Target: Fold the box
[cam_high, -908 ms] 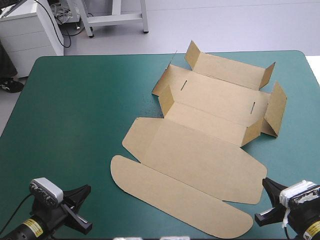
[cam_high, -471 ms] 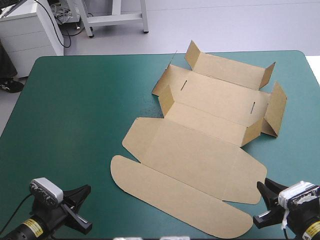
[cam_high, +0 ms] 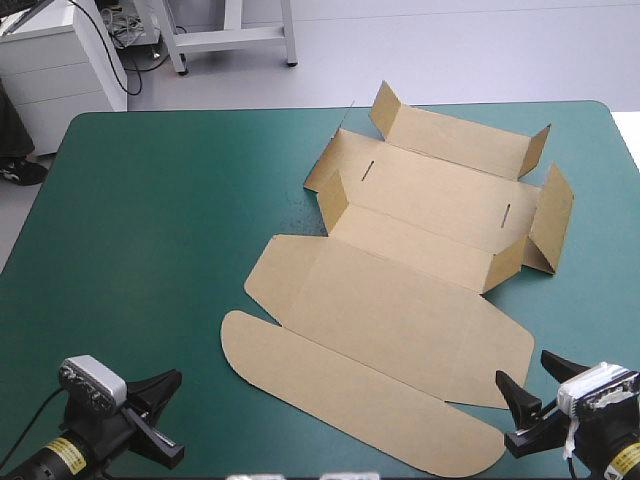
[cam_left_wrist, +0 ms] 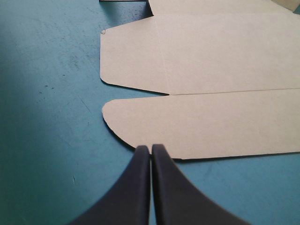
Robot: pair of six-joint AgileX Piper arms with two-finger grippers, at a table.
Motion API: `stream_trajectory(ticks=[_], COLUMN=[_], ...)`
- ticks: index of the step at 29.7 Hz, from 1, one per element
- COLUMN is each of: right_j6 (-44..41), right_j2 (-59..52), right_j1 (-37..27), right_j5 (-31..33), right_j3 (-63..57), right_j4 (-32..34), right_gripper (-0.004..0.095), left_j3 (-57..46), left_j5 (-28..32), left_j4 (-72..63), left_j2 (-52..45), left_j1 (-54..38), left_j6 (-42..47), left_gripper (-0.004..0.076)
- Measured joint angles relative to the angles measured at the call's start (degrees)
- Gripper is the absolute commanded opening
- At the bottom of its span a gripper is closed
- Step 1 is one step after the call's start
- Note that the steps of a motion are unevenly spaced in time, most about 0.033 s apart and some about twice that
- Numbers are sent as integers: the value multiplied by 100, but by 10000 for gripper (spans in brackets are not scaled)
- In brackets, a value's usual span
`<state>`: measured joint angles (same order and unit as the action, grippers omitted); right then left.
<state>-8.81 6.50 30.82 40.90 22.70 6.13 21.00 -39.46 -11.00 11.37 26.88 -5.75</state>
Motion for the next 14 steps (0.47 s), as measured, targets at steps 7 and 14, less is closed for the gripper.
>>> stream_trajectory(ticks=[7,14], right_j6=[-1290,-2249], right_j2=[300,1345], right_j1=[0,0], right_j5=[250,1011], right_j3=[360,1466], right_j4=[441,1238], right_gripper=[631,629], left_j3=[0,0], left_j5=[0,0], left_j4=[0,0], left_j2=[0,0], left_j1=[0,0], left_j6=[0,0], left_gripper=[-8,-8])
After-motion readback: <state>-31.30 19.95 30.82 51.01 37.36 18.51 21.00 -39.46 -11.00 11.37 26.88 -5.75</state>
